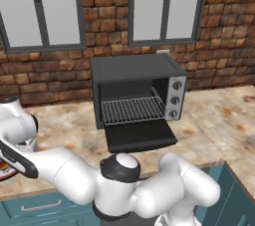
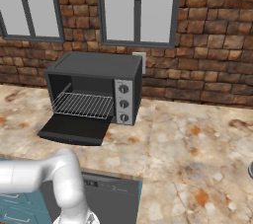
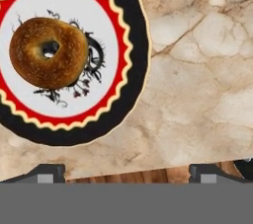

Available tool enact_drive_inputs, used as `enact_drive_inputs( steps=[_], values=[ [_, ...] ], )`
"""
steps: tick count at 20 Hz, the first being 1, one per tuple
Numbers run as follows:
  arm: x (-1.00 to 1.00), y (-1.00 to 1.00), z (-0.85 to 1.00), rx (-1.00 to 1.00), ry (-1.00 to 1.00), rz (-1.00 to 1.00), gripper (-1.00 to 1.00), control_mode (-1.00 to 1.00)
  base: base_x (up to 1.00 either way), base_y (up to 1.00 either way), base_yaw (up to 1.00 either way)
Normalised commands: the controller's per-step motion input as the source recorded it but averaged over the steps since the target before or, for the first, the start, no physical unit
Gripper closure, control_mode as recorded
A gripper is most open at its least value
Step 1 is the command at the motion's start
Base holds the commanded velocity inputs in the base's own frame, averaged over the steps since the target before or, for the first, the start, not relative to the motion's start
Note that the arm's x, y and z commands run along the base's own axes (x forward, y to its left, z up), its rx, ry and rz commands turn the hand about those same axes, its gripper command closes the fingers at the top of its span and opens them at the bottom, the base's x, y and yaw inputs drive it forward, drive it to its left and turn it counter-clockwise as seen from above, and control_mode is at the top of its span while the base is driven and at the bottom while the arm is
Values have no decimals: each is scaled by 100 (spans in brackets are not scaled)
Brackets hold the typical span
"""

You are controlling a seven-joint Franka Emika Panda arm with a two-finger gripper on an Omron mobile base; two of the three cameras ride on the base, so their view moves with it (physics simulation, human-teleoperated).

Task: Pick up the bagel from the plate, place it on the toaster oven rack, close the door, and set the timer.

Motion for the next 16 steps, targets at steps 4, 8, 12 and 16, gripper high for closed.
enact_drive_inputs(
  steps=[4,8,12,16],
  values=[
    [21,0,-11,0,0,0,-100,-100,0,0,0],
    [31,0,-19,0,0,0,-100,-100,0,0,0],
    [33,3,-27,0,0,0,-100,-100,0,0,0],
    [33,8,-30,0,0,0,-100,-100,0,0,0]
  ],
)
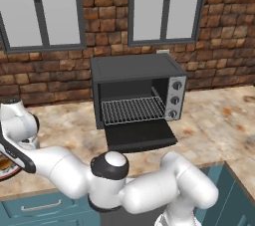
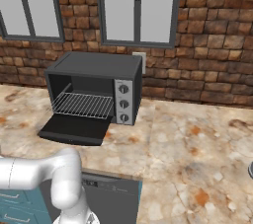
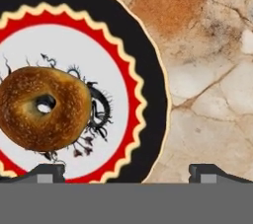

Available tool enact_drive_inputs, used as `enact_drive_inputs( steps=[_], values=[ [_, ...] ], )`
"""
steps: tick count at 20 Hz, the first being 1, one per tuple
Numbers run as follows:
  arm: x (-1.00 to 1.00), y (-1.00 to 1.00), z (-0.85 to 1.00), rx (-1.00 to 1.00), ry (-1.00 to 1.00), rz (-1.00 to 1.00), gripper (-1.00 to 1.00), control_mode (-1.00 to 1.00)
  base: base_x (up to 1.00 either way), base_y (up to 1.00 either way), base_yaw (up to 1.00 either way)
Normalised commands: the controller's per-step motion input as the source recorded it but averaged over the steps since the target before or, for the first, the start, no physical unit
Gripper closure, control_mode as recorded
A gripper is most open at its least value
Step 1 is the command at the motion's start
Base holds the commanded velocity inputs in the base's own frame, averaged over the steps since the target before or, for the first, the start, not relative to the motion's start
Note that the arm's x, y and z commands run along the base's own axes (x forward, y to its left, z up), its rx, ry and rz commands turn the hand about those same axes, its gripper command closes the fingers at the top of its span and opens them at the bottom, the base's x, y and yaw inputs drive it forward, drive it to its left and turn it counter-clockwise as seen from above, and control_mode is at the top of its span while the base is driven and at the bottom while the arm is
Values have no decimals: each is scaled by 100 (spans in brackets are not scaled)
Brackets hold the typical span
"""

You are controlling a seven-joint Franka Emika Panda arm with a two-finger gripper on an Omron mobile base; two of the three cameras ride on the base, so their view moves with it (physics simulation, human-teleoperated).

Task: Pick up the bagel from the plate, place it on the toaster oven rack, close the door, and set the timer.

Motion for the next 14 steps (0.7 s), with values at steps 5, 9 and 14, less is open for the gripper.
enact_drive_inputs(
  steps=[5,9,14],
  values=[
    [26,7,-32,0,0,0,-100,-100,0,0,0],
    [18,18,-28,0,0,0,-100,-100,0,0,0],
    [17,28,-11,0,0,0,-100,-100,0,0,0]
  ],
)
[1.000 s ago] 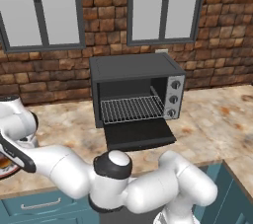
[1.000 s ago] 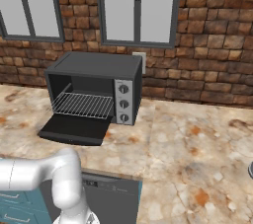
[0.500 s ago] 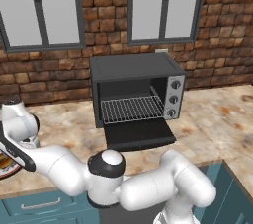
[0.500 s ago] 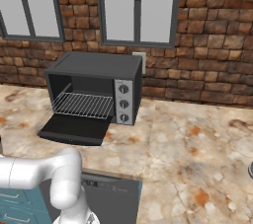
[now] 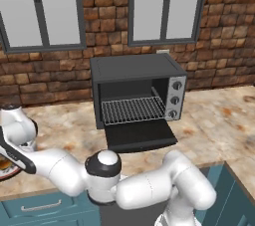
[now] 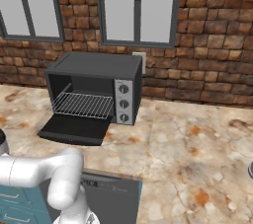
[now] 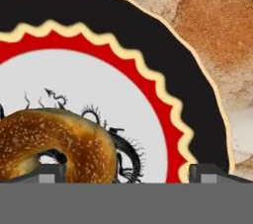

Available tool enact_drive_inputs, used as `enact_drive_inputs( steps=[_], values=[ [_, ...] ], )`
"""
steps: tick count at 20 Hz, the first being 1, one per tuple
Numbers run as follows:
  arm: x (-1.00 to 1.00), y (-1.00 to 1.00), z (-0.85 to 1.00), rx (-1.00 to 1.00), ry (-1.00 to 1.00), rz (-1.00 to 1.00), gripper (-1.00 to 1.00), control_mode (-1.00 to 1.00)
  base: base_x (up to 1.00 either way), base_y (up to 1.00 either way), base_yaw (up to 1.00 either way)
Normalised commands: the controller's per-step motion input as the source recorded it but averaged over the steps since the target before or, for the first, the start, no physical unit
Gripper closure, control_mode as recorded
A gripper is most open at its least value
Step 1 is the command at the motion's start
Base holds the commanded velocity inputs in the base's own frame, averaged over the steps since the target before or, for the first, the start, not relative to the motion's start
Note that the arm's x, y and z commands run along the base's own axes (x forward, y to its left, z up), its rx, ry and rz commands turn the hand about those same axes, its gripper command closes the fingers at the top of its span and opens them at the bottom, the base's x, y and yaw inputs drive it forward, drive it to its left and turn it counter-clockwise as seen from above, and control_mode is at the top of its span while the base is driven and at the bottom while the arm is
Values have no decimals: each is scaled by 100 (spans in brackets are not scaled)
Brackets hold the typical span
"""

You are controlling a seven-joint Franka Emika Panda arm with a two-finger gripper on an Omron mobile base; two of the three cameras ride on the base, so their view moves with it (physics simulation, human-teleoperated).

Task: Pick up the bagel from the plate, place it on the toaster oven rack, close the door, and set the timer.

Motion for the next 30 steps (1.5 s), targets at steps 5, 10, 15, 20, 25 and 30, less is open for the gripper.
enact_drive_inputs(
  steps=[5,10,15,20,25,30],
  values=[
    [20,27,-15,0,0,0,-100,-100,0,0,0],
    [12,21,-35,0,0,0,-100,-100,0,0,0],
    [9,31,-50,0,3,0,100,-100,0,0,0],
    [2,20,-59,0,3,0,100,-100,0,0,0],
    [-4,2,-37,-1,1,0,100,-100,0,0,0],
    [-20,-1,10,-3,0,0,100,-100,0,0,0]
  ],
)
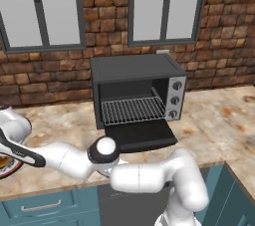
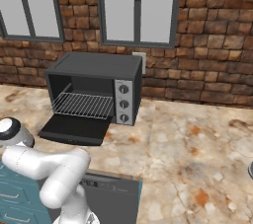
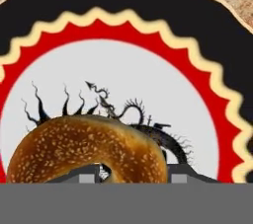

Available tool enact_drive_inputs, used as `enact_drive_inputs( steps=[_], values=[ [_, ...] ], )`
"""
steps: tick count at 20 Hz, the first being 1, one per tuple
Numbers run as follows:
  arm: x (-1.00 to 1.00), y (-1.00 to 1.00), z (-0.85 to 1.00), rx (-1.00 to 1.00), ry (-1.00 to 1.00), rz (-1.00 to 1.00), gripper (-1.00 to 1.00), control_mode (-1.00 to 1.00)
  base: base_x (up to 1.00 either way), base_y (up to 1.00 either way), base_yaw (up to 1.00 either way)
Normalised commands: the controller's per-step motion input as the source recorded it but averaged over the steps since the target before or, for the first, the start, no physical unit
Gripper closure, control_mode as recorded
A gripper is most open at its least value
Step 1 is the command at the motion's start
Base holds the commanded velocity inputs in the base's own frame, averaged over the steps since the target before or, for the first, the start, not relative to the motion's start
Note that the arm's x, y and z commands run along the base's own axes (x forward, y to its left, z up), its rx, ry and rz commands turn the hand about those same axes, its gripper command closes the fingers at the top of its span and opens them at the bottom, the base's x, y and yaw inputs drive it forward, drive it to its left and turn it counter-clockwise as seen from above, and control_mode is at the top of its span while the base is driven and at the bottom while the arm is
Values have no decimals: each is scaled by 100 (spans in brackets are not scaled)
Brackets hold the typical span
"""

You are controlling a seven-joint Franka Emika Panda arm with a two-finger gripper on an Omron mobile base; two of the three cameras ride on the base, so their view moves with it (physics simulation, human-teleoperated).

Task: Pick up the bagel from the plate, place it on the toaster oven rack, close the door, and set the timer.

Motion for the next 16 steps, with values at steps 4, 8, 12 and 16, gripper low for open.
enact_drive_inputs(
  steps=[4,8,12,16],
  values=[
    [-13,0,40,-2,0,-1,100,-100,0,0,0],
    [-7,-7,52,0,1,-1,100,-100,0,0,0],
    [-21,-41,48,0,7,-7,100,-100,0,0,0],
    [-38,-53,44,0,5,-13,100,-100,0,0,0]
  ],
)
